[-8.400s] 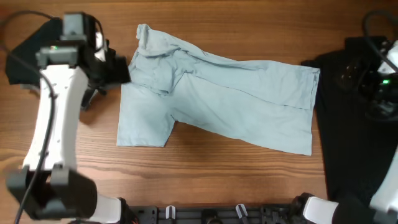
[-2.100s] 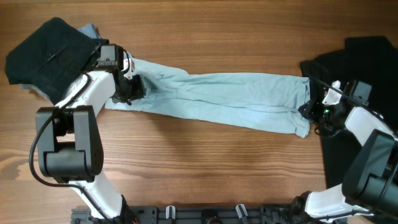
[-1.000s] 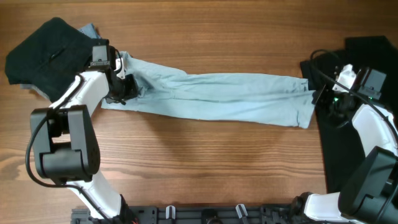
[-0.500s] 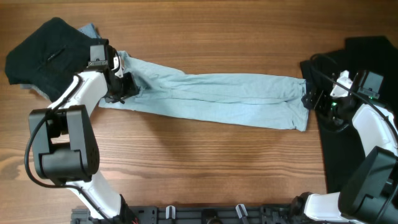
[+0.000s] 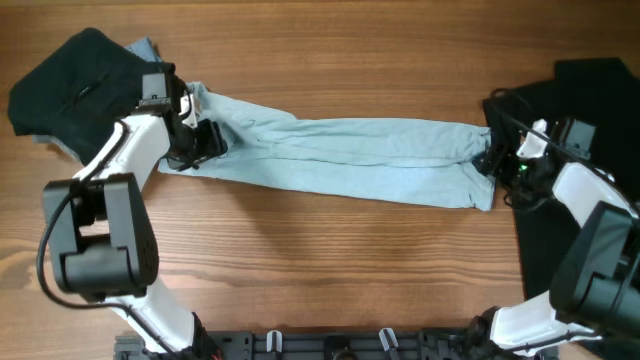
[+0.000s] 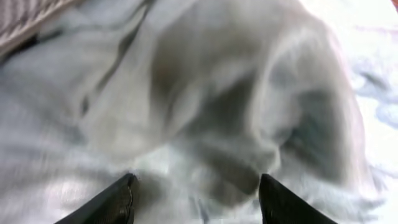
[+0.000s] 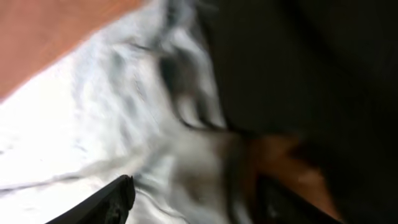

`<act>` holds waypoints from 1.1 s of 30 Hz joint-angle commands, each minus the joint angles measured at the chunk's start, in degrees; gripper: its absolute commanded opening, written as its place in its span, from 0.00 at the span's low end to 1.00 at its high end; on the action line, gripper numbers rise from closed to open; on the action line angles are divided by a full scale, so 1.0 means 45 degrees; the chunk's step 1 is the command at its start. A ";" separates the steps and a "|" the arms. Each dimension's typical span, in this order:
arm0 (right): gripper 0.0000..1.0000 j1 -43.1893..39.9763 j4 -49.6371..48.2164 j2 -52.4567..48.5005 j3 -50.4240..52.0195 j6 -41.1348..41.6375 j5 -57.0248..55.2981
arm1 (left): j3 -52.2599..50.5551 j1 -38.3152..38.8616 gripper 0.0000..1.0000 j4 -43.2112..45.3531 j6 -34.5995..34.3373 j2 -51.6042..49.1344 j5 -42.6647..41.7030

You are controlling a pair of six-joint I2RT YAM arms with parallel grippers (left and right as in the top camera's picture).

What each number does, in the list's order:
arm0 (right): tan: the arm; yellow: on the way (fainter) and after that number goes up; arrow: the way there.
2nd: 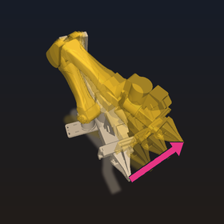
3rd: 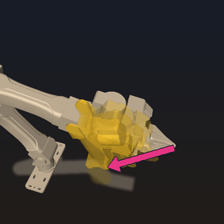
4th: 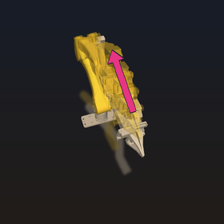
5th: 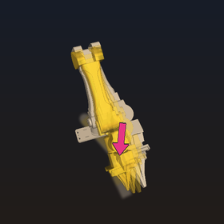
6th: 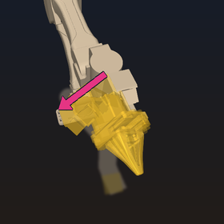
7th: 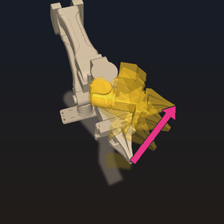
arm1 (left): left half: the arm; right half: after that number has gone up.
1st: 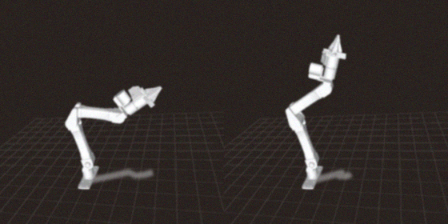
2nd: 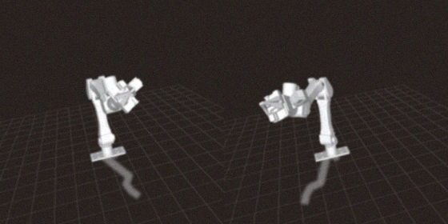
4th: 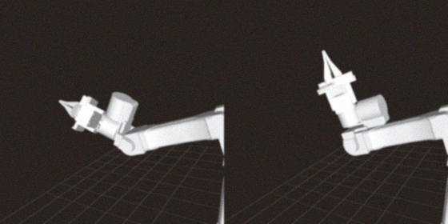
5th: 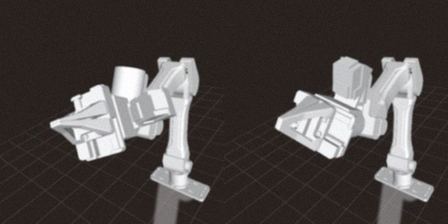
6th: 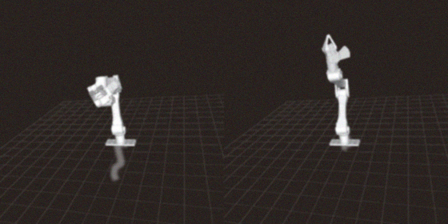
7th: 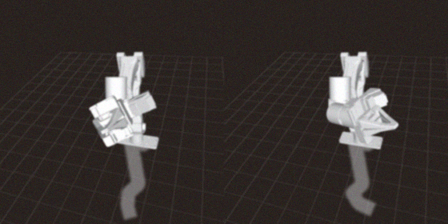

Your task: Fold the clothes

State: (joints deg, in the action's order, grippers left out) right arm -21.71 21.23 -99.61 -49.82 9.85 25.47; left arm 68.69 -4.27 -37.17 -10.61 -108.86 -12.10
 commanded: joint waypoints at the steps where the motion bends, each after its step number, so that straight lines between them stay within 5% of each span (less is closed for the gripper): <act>1: 0.61 0.0695 -0.0597 -0.1292 0.0243 0.0719 0.1302 | 0.0500 -0.0097 0.63 -0.0602 -0.0024 0.1773 -0.0476; 3: 0.56 0.0971 -0.0971 -0.1409 0.0243 0.0714 0.1690 | 0.0505 -0.0102 0.63 -0.0777 -0.0019 0.2443 -0.0549; 7: 0.06 0.1190 -0.0845 -0.1307 0.0219 0.0855 0.1613 | 0.0505 -0.0102 0.63 -0.1049 -0.0019 0.3993 -0.0539; 15: 0.04 -0.0962 0.2166 0.1195 -0.1054 0.0379 -0.0607 | 0.0505 -0.0102 0.66 -0.1190 -0.0019 0.6528 -0.0340; 23: 0.04 -0.1700 0.4969 0.3143 -0.3347 -0.0889 -0.1093 | 0.0505 -0.0102 0.64 -0.1632 -0.0024 0.6810 -0.0345; 33: 0.04 0.2463 0.5479 0.2934 -0.3842 0.0330 -0.0738 | 0.0505 -0.0102 0.65 -0.1700 -0.0024 0.6810 -0.0350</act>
State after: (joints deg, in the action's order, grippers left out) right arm -18.20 47.09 -85.36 -66.48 7.75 21.87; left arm 70.13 -4.32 -44.82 -10.61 -78.85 -13.41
